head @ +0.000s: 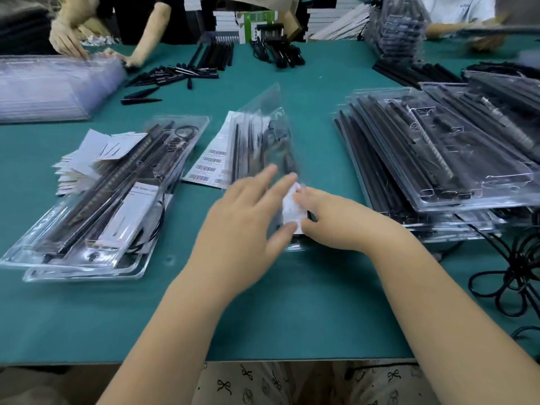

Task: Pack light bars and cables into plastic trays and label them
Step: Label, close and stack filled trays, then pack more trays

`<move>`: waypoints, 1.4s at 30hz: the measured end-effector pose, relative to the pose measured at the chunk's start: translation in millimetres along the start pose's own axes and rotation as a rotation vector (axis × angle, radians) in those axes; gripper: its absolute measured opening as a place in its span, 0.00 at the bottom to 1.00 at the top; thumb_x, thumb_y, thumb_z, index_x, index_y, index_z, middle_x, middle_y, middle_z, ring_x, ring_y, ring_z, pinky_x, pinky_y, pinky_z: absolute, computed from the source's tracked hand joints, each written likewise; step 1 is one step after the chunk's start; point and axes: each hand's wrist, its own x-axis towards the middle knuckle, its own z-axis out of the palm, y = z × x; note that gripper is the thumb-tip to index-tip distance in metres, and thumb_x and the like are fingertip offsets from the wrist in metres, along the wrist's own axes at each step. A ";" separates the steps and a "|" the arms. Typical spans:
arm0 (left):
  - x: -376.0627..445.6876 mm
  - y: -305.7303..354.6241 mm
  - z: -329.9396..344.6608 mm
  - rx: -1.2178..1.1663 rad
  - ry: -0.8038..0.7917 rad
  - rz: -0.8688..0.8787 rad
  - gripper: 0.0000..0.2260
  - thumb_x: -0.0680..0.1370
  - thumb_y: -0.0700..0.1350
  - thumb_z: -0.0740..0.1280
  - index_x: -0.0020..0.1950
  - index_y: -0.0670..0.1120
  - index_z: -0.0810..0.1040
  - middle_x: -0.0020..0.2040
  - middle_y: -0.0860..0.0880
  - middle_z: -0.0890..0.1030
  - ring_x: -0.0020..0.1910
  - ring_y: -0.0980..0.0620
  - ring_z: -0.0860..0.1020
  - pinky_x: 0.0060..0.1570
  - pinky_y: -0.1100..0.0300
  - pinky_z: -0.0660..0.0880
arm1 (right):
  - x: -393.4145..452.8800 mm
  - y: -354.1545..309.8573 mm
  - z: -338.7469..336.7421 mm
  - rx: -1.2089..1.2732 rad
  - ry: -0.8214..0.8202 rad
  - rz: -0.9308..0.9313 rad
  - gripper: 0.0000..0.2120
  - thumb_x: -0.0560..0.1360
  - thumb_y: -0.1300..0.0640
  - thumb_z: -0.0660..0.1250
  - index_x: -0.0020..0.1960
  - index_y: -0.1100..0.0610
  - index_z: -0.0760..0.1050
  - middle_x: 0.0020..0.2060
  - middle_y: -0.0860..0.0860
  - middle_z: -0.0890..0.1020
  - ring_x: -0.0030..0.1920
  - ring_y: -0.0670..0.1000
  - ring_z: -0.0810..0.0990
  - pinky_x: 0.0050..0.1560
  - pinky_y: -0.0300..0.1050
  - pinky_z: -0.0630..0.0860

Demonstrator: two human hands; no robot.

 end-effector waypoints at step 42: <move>-4.8 -14.8 29.4 0.195 -0.261 0.050 0.28 0.76 0.68 0.44 0.76 0.63 0.48 0.77 0.64 0.51 0.75 0.54 0.49 0.67 0.56 0.43 | -15.2 2.7 4.1 0.107 0.233 0.085 0.17 0.76 0.56 0.57 0.62 0.60 0.72 0.47 0.53 0.81 0.46 0.53 0.76 0.49 0.49 0.74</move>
